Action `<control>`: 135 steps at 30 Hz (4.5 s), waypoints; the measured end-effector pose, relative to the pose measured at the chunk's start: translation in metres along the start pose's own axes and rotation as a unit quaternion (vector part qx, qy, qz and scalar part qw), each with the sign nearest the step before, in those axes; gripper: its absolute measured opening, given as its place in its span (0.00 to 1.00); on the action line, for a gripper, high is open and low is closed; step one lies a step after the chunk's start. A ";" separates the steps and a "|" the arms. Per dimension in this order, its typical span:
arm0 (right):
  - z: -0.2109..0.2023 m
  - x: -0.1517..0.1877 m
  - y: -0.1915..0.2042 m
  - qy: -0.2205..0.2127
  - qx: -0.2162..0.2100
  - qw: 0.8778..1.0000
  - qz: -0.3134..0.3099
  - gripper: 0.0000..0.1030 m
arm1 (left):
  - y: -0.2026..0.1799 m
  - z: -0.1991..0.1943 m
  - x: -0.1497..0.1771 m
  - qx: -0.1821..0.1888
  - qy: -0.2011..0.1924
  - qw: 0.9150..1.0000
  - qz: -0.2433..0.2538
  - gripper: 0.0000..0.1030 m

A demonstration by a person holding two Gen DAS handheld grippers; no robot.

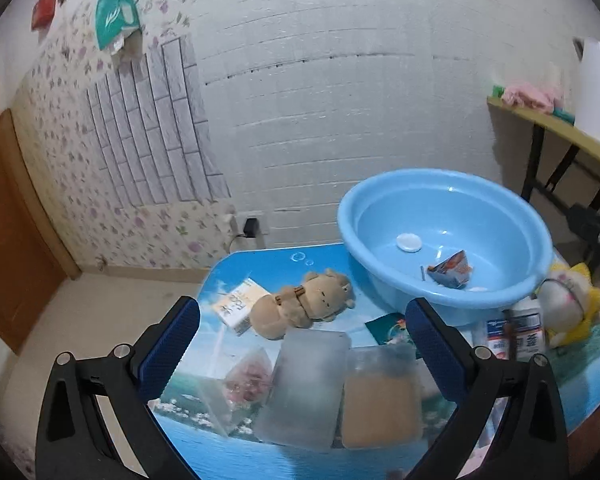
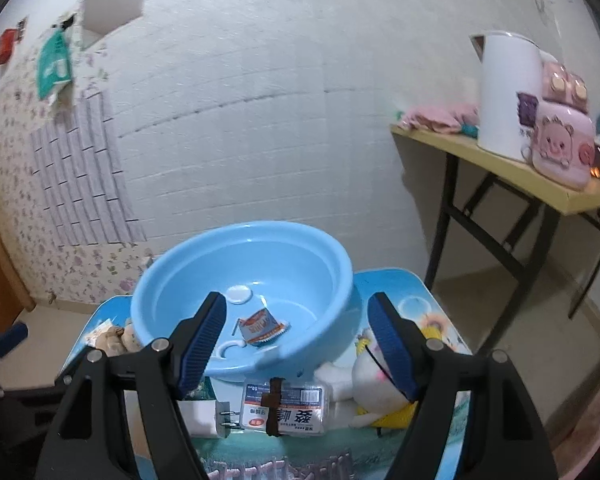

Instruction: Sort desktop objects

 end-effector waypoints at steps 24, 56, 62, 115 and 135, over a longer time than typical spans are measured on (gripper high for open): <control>0.013 0.056 0.019 0.097 -0.132 0.983 -0.079 1.00 | 0.002 0.010 0.022 0.096 0.035 0.994 -0.029 1.00; 0.016 0.068 -0.007 0.126 -0.128 0.981 -0.072 1.00 | -0.038 0.015 0.047 0.157 0.083 0.984 0.009 1.00; 0.015 0.070 -0.012 0.130 -0.124 0.981 -0.070 1.00 | -0.025 0.019 0.049 0.143 0.088 0.986 0.002 1.00; 0.023 0.078 -0.109 0.145 -0.017 0.989 -0.033 0.97 | 0.103 0.085 0.092 0.084 0.159 0.984 0.013 1.00; 0.067 0.092 -0.103 0.175 -0.006 0.984 -0.037 0.89 | 0.081 0.098 0.109 0.100 0.163 0.981 0.020 0.62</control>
Point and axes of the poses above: each gripper's, at about its wrist camera, not at the fingertips, and z roughly the way its jaws point, y to its left, x to its underside, the point moved 8 cm from there along z, roughly the way its jaws point, and after that the axes turned 1 degree about -z, right-handed, at the moved point
